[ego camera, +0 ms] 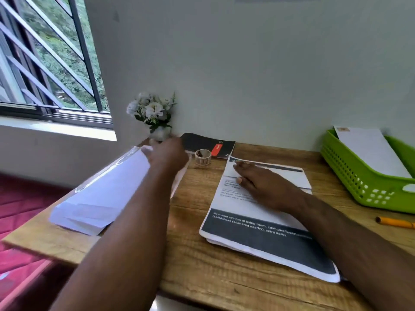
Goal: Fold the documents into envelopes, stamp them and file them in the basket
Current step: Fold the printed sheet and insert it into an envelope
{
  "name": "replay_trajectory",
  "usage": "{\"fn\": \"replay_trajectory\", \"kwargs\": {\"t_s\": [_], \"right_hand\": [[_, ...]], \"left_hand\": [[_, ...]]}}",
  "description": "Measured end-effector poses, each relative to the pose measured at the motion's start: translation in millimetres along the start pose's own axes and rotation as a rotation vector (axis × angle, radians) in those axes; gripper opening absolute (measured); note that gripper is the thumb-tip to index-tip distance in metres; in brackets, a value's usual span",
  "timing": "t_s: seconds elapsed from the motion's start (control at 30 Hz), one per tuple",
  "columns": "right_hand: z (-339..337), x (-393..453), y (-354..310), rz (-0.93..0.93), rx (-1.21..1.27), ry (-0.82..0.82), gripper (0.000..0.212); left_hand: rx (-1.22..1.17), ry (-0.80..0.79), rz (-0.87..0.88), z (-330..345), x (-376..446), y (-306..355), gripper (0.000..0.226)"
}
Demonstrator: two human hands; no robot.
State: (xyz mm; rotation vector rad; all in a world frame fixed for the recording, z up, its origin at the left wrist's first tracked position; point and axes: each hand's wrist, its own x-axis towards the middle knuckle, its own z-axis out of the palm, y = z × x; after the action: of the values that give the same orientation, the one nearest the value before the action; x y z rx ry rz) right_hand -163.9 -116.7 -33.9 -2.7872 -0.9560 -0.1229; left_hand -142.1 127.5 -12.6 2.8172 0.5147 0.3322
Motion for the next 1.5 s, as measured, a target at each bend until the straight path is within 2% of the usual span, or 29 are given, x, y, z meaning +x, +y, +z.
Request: {"fn": "replay_trajectory", "kwargs": {"t_s": [0.1, 0.17, 0.23, 0.33, 0.4, 0.57, 0.67, 0.83, 0.93, 1.03, 1.1, 1.13, 1.17, 1.23, 1.3, 1.4, 1.5], "right_hand": [[4.1, -5.0, -14.4, -0.070, 0.042, -0.113, 0.050], [8.9, -6.2, -18.5, -0.115, 0.055, -0.195, 0.051], [12.3, -6.4, -18.0, -0.124, 0.067, -0.230, 0.051], [13.4, -6.8, -15.5, -0.123, 0.099, -0.220, 0.052], [13.5, -7.2, -14.3, -0.122, 0.112, -0.217, 0.051], [15.7, -5.2, -12.0, -0.124, 0.154, -0.212, 0.051], [13.8, -4.6, -9.4, -0.112, 0.187, -0.203, 0.051], [12.3, -8.3, -6.8, -0.054, 0.297, -0.137, 0.050], [7.1, -7.8, -3.9, 0.010, 0.531, -0.031, 0.051], [-9.4, -10.6, -5.3, 0.061, 1.124, 0.063, 0.044], [-19.2, -12.8, -4.4, 0.044, 1.490, 0.091, 0.024], [-24.2, -14.4, -4.8, 0.024, 1.588, 0.113, 0.019], [-26.0, -14.8, -2.8, 0.019, 1.618, 0.154, 0.023], [-27.1, -15.7, 4.6, 0.049, 1.571, 0.235, 0.047], [-26.4, -15.5, 12.5, 0.086, 1.529, 0.276, 0.061], [-21.9, -12.9, 21.1, 0.082, 1.514, 0.237, 0.072], [-15.6, -9.0, 25.0, 0.047, 1.473, 0.126, 0.079]], "left_hand": [[0.011, -0.215, -0.186, 3.2, 14.7, -28.8, 0.079], [0.025, -0.299, -0.261, 23.6, 39.5, -50.0, 0.094], [-0.013, -0.296, -0.302, 43.5, 60.7, -63.1, 0.086], [-0.047, -0.278, -0.310, 24.0, 36.3, -51.8, 0.062], [-0.060, -0.252, -0.310, 10.4, 22.9, -44.3, 0.057], [-0.179, -0.065, -0.218, -5.3, 1.9, -34.4, 0.051], [-0.165, 0.087, -0.194, -19.9, -8.3, -18.6, 0.036], [-0.155, 0.334, -0.074, -88.1, -42.1, 14.5, 0.028], [-0.346, 0.477, 0.066, -130.8, -52.4, 28.5, 0.025], [-0.800, 0.480, 0.243, -145.1, -51.2, 48.6, 0.014], [-1.080, 0.484, 0.265, -131.5, -46.3, 64.5, 0.021], [-1.194, 0.475, 0.241, -119.3, -43.5, 71.1, 0.030], [-1.292, 0.458, 0.197, -100.8, -34.0, 74.9, 0.033], [-1.445, 0.358, 0.090, -64.3, -22.1, 78.0, 0.026], [-1.587, 0.139, 0.030, -31.5, -19.3, 76.7, 0.024], [-1.766, -0.250, 0.022, 4.0, -34.4, 74.5, 0.022], [-1.810, -0.347, 0.001, 26.1, -30.6, 71.4, 0.034]]}}
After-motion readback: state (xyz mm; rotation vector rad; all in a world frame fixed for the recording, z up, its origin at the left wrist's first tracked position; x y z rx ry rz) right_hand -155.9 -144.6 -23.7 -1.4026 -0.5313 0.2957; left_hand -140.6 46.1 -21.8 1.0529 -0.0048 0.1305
